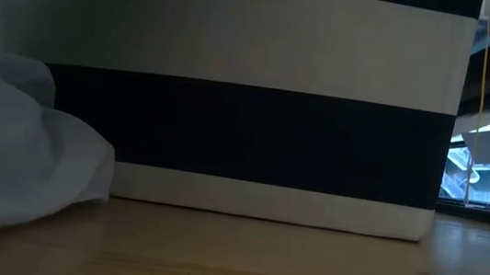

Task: Sort clothes
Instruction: Put the black boxer into the bottom blue laundry bin

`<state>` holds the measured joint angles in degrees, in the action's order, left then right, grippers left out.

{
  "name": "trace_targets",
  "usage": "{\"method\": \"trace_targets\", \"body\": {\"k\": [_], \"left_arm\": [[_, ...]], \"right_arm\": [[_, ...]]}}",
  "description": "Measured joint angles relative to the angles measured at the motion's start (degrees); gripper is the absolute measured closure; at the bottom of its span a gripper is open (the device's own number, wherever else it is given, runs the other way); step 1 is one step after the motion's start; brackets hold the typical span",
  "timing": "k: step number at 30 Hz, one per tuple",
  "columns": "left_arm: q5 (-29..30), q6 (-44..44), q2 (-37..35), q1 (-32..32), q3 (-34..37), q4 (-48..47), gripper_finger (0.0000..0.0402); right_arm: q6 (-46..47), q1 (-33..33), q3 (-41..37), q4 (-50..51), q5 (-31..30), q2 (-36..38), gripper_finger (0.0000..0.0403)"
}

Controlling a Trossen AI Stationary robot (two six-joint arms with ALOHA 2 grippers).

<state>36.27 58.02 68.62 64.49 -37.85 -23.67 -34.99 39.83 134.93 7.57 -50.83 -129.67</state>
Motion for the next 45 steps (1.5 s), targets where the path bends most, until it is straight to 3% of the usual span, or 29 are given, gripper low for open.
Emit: {"method": "trace_targets", "body": {"k": [14,26,32,38,45], "left_arm": [[1.3,0.0,0.0,0.0,0.0,0.0,0.0236],[4.0,-0.1,0.0,0.0,-0.1,0.2,0.0236],[4.6,-1.2,0.0,0.0,-0.1,0.0,0.0236],[12.4,-6.1,-1.6,0.0,0.0,3.2,0.0236],[23.5,-13.7,-8.6,0.0,-1.2,6.6,0.0236]], "right_arm": [[-2.2,-0.1,0.0,-1.4,-0.2,6.4,0.0379],[-17.7,-1.4,-0.1,-13.8,-3.5,9.2,0.0379],[-17.9,-3.6,-0.1,-14.1,-5.5,9.2,0.0379],[-17.9,-4.0,-0.1,-13.3,-5.6,10.0,0.0379],[-17.8,-3.9,0.3,-13.2,-5.9,13.5,0.0379]]}}
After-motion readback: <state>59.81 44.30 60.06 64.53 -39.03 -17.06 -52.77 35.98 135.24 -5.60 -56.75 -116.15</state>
